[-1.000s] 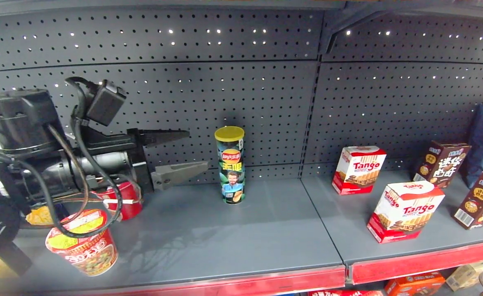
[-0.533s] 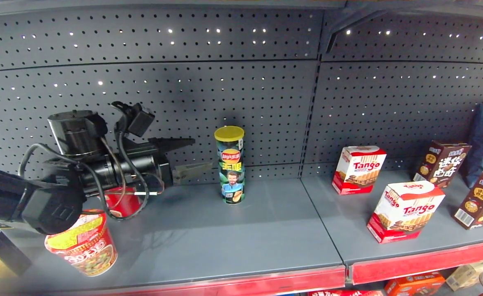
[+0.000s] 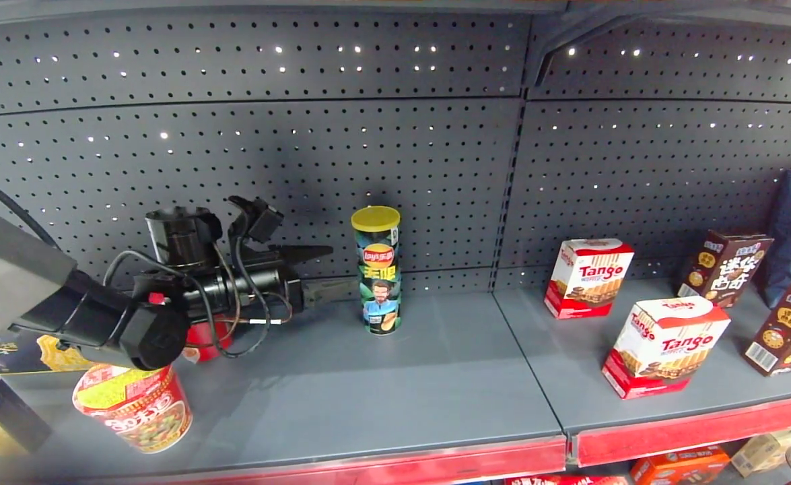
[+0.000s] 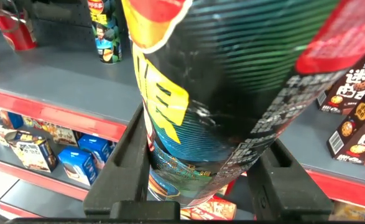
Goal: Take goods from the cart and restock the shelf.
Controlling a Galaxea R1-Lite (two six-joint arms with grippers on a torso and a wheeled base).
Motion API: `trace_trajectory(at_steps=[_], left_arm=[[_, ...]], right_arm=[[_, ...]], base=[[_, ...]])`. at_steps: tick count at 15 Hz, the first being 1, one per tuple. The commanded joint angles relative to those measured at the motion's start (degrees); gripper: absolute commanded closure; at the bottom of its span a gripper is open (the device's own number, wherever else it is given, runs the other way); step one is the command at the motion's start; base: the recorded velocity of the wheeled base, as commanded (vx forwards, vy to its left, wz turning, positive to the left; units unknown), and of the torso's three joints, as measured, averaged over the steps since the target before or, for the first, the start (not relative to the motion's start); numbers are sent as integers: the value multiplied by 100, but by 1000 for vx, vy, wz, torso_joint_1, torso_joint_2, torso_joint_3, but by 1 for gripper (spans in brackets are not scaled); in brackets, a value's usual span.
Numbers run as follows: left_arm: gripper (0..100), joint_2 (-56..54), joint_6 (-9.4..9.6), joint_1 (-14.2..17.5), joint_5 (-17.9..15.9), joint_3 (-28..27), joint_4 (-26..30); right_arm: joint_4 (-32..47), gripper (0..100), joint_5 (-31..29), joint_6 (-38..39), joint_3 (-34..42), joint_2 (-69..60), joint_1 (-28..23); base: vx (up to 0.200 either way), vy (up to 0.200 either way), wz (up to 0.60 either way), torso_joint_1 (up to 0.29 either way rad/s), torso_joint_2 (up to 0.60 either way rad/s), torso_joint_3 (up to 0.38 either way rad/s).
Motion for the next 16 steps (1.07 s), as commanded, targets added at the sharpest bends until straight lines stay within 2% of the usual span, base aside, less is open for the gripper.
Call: trace_trajectory(at_steps=[1, 5, 10, 13, 16], left_arm=[[0, 315, 13, -2, -18, -108, -29], [0, 667, 13, -11, -18, -556, 15], [0, 887, 13, -116, -18, -714, 42], [0, 1089, 4, -151, -10, -1004, 68], [0, 1133, 13, -230, -10, -1197, 314]], right_arm=[[-3, 100, 4, -3, -66, 118, 0], [-20, 100, 4, -3, -145, 302, 0], [-12, 100, 4, -12, -145, 320, 0], [-20, 100, 13, -12, -154, 390, 8], [-20, 100, 13, -12, -145, 399, 8]], base=[[0, 0, 0, 0, 0, 0], [0, 0, 0, 0, 0, 0], [0, 0, 0, 0, 0, 0], [0, 0, 0, 0, 0, 0], [0, 0, 0, 0, 0, 0]])
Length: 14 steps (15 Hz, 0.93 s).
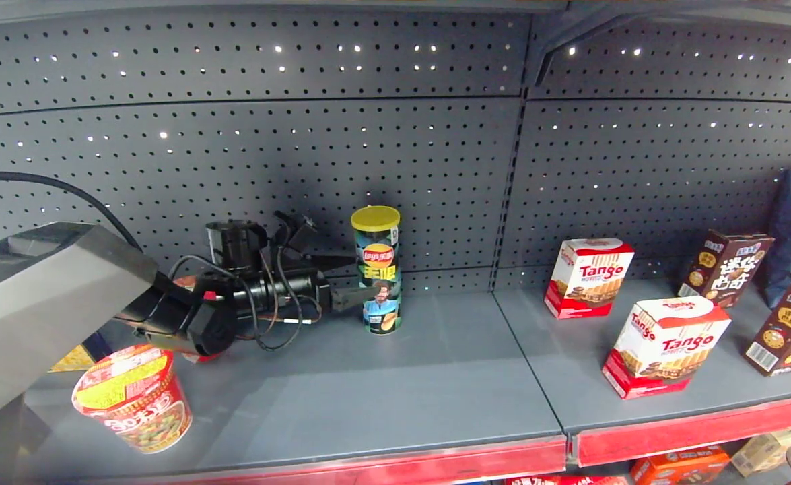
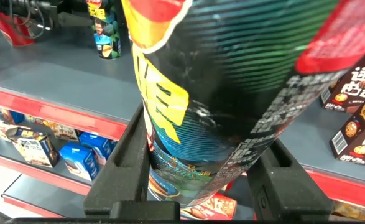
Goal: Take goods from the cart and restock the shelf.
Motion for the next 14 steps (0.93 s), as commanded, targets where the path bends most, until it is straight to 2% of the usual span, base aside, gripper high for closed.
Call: trace_trajectory(at_steps=[1, 14], left_arm=[[0, 82, 2, -27, 1, -147, 21], [0, 591, 2, -299, 1, -824, 312]], right_arm=[[4, 100, 4, -4, 12, 23, 2], [-5, 100, -5, 5, 12, 50, -7]], base=[[0, 0, 0, 0, 0, 0], [0, 0, 0, 0, 0, 0]])
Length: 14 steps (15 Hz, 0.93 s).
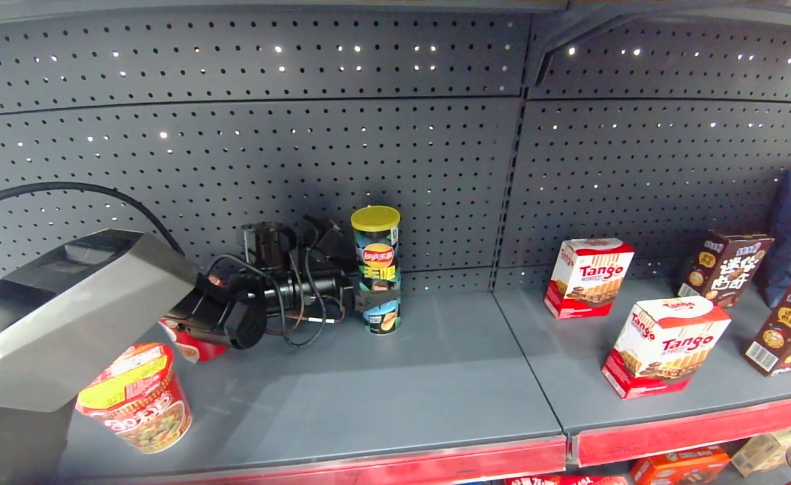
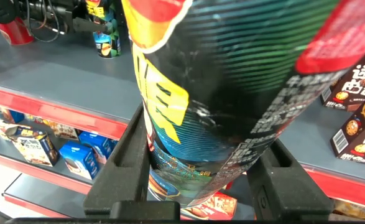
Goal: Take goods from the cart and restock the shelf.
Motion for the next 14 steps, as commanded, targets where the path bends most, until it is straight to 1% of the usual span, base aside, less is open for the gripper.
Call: trace_trajectory(at_steps=[1, 2, 3, 7, 8, 10, 11, 13, 14], left_arm=[[0, 51, 2, -15, 0, -74, -1], [0, 51, 2, -15, 0, -101, -1], [100, 59, 2, -15, 0, -109, -1], [100, 42, 2, -165, 0, -83, -9], [100, 15, 2, -244, 18, -65, -27], [100, -37, 11, -270, 27, 14, -53], [100, -371, 2, -393, 79, 242, -62], [100, -925, 2, -569, 440, 717, -88], [100, -1153, -7, -622, 501, 928, -88]], right_arm=[[4, 100, 1, -2, 16, 1, 0], [4, 100, 1, -2, 25, 10, 0], [4, 100, 1, -11, 34, 10, 8], [4, 100, 1, -2, 43, 10, 8], [4, 100, 1, -2, 43, 10, 8], [4, 100, 1, -2, 43, 10, 0], [4, 100, -7, -2, 43, 10, 0], [4, 100, -7, -2, 78, 19, 0], [4, 100, -7, -2, 78, 28, 0]], base=[[0, 0, 0, 0, 0, 0], [0, 0, 0, 0, 0, 0], [0, 0, 0, 0, 0, 0], [0, 0, 0, 0, 0, 0], [0, 0, 0, 0, 0, 0], [0, 0, 0, 0, 0, 0], [0, 0, 0, 0, 0, 0], [0, 0, 0, 0, 0, 0], [0, 0, 0, 0, 0, 0]])
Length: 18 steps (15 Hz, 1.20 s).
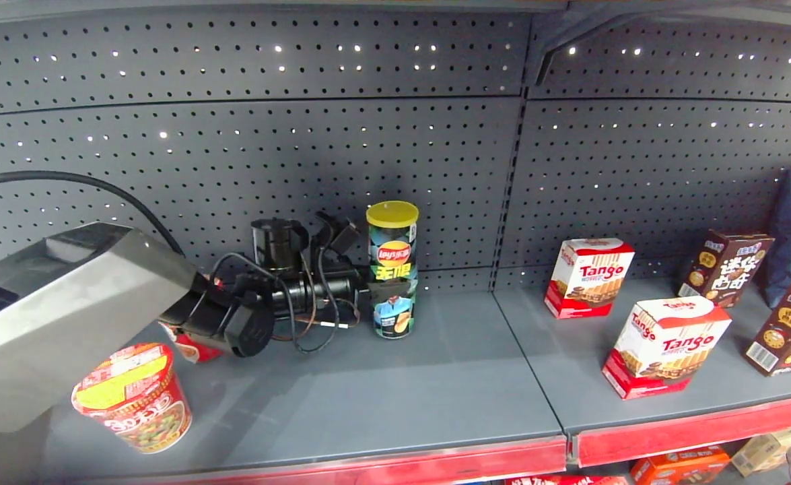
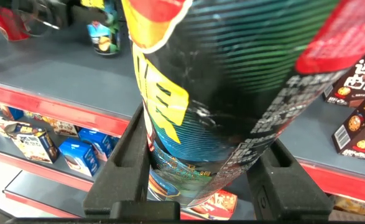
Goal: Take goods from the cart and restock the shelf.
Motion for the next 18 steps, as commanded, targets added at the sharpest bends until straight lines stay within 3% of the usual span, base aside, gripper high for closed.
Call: trace_trajectory(at_steps=[1, 7, 12, 18], left_arm=[[100, -976, -18, -215, 132, 676, -50], [100, -2189, -123, -321, 141, 2117, -718], [100, -2813, -88, -382, 132, 3119, -859], [100, -2725, -97, -382, 132, 3787, -1553]], right_arm=[[5, 100, 4, -2, 8, 17, 4], [5, 100, -5, -11, 8, 34, 4], [5, 100, -14, -11, 8, 113, 4], [5, 100, -14, -20, -27, 113, -4]], base=[[0, 0, 0, 0, 0, 0], [0, 0, 0, 0, 0, 0], [0, 0, 0, 0, 0, 0], [0, 0, 0, 0, 0, 0]])
